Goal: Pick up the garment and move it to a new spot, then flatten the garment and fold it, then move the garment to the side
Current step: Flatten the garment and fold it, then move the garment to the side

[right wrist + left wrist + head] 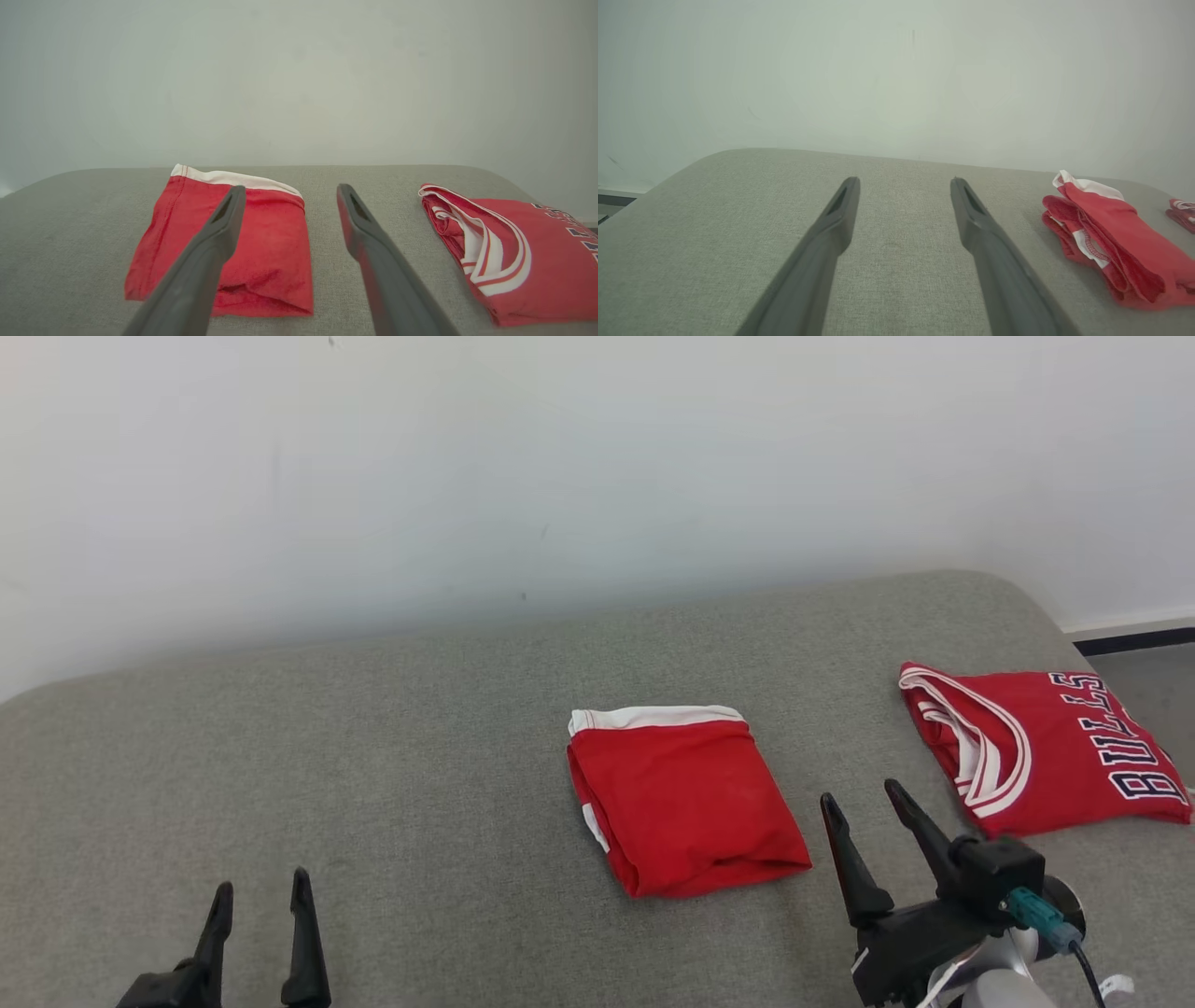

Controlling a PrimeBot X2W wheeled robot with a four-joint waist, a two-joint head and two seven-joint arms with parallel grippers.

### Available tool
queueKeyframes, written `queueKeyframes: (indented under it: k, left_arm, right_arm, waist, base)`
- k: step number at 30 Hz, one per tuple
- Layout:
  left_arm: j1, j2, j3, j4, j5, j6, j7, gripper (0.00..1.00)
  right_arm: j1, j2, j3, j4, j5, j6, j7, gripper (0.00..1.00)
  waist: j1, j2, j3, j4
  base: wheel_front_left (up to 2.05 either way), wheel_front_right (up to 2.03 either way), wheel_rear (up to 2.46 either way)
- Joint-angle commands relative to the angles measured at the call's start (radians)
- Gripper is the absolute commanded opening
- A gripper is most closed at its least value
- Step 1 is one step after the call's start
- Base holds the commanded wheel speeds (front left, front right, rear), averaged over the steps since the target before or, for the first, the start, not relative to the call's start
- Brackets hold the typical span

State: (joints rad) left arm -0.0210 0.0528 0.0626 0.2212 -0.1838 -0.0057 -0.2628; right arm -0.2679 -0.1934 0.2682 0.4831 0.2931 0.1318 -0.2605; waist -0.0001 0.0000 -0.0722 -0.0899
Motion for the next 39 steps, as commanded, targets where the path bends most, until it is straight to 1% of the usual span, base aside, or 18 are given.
queueKeyframes:
  k: [1, 7, 13, 23, 33, 39]
  left_arm:
    - [0.019, 0.004, 0.005, 0.0, 0.006, -0.002, -0.002, 1.0]
    - [0.049, 0.004, 0.013, 0.004, 0.021, -0.02, -0.002, 1.0]
    - [0.07, 0.002, 0.024, 0.012, 0.02, -0.014, -0.002, 1.0]
    - [0.088, -0.001, 0.032, 0.008, 0.014, -0.007, -0.002, 1.0]
    - [0.09, -0.002, 0.023, 0.007, 0.009, 0.001, -0.002, 1.0]
    - [0.093, -0.002, 0.008, 0.007, 0.009, 0.003, -0.002, 1.0]
  right_arm:
    - [0.016, 0.004, -0.003, -0.004, 0.002, -0.003, -0.004, 1.0]
    - [0.069, 0.024, -0.001, -0.016, -0.001, -0.003, 0.003, 1.0]
    - [0.087, 0.04, -0.003, -0.021, -0.011, -0.003, 0.016, 1.0]
    - [0.087, 0.041, -0.008, -0.023, -0.025, -0.003, 0.028, 1.0]
    - [0.095, 0.057, -0.034, -0.025, -0.033, -0.003, 0.037, 1.0]
    - [0.043, 0.047, -0.037, -0.015, -0.013, -0.003, 0.077, 1.0]
  waist:
    - [0.0001, 0.0, -0.01, -0.013]
    - [0.0001, 0.0, -0.018, -0.027]
    - [0.0001, 0.0, -0.027, -0.031]
    - [0.0001, 0.0, -0.034, -0.013]
    - [0.0001, 0.0, -0.035, 0.001]
    - [0.0001, 0.0, -0.028, 0.019]
  base:
    - [0.0, 0.0, 0.0]
    - [0.0, 0.0, 0.0]
    - [0.0, 0.0, 0.0]
    - [0.0, 0.0, 0.0]
    - [0.0, 0.0, 0.0]
    - [0.0, 0.0, 0.0]
